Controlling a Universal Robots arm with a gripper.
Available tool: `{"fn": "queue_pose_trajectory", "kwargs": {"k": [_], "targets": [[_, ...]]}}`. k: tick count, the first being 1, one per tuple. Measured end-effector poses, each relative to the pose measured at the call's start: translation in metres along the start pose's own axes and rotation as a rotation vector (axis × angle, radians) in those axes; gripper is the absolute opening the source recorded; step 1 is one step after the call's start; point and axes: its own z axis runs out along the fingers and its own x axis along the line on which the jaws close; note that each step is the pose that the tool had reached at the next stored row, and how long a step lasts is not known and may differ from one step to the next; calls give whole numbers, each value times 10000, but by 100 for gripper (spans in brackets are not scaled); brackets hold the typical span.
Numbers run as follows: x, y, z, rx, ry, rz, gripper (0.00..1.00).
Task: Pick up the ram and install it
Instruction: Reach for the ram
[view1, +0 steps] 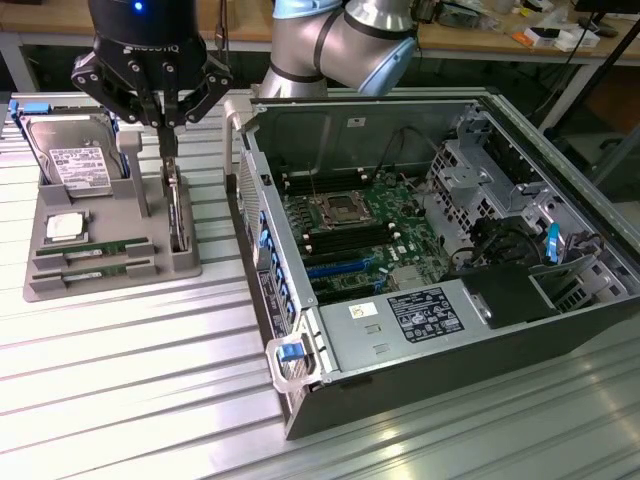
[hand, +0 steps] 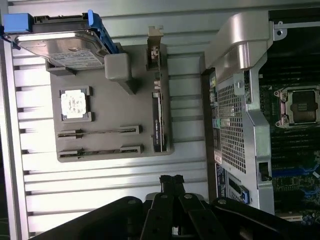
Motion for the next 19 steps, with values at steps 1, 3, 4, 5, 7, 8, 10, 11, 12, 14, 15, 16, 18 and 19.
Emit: {"fn": "queue_pose_trajectory", "kwargs": {"k": [1, 3, 4, 5, 7, 8, 10, 11, 12, 14, 15, 16, 18, 19], "targets": [[21, -2, 0, -1, 0, 0, 11], [82, -6, -3, 0, 1, -1, 11], [103, -8, -3, 0, 0, -1, 11], [117, -9, -4, 1, 1, -1, 11], [157, -12, -4, 0, 0, 0, 11], [179, -14, -5, 0, 0, 0, 11], [234, -18, -6, 0, 0, -1, 11], [257, -20, -7, 0, 0, 0, 11], [276, -21, -8, 0, 0, -1, 11], [321, -24, -9, 0, 0, -1, 11], [345, -26, -10, 0, 0, 0, 11], [376, -29, -11, 0, 1, -1, 11], [436, -33, -12, 0, 0, 0, 11], [452, -34, -12, 0, 0, 0, 11]]}}
